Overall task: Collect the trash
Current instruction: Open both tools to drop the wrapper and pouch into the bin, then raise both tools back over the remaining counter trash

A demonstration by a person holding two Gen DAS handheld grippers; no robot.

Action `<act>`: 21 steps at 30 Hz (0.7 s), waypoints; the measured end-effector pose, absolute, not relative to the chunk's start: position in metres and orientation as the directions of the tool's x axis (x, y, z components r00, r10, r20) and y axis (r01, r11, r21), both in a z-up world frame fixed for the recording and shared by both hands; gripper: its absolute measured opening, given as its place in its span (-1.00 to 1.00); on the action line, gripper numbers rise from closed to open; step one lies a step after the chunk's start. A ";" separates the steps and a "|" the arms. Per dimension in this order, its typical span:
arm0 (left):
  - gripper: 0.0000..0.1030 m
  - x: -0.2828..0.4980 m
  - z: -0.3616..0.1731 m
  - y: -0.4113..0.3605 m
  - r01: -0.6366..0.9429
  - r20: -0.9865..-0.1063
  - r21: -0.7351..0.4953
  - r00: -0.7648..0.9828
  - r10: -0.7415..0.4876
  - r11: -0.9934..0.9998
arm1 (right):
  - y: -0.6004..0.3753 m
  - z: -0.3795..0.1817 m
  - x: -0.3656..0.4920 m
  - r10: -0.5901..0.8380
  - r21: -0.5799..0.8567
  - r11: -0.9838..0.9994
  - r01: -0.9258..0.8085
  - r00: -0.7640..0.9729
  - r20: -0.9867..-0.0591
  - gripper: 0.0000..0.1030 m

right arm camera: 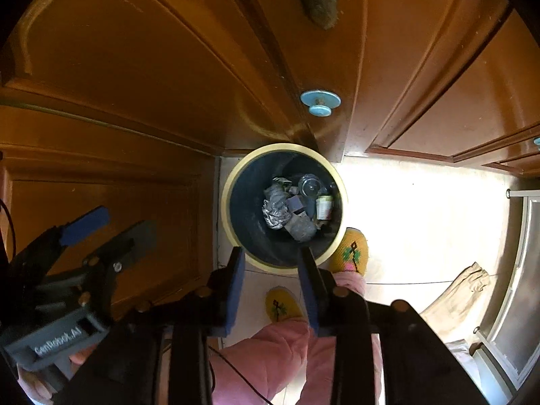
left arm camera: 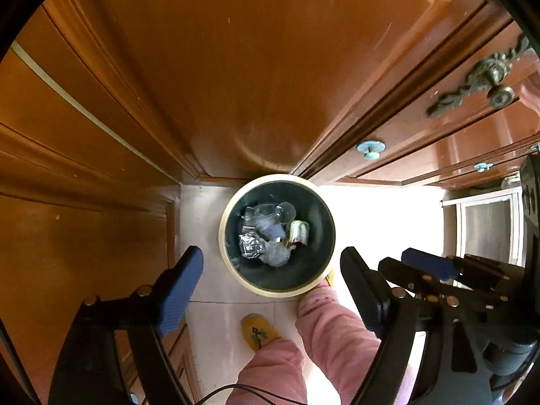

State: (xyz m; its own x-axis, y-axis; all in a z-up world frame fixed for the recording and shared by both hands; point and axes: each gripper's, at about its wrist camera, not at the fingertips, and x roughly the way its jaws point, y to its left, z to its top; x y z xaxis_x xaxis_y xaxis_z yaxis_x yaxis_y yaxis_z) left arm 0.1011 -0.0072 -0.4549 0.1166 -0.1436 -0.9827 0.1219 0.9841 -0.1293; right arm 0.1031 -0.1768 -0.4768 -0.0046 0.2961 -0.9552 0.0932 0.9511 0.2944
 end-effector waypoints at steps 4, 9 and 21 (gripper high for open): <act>0.61 0.101 -0.435 -0.011 0.134 -0.981 -0.110 0.144 -0.129 0.985 | -0.175 -0.455 0.103 0.311 0.311 0.947 0.078 0.009 -0.950 -0.37; 0.62 0.099 -0.398 -0.011 0.148 -0.975 -0.106 0.178 -0.132 0.983 | -0.176 -0.415 0.100 0.314 0.316 0.947 0.061 0.037 -0.949 -0.37; 0.62 0.077 -0.251 -0.008 0.244 -0.927 -0.114 0.324 -0.191 0.963 | -0.185 -0.268 0.072 0.304 0.312 0.949 0.038 0.153 -0.940 -0.37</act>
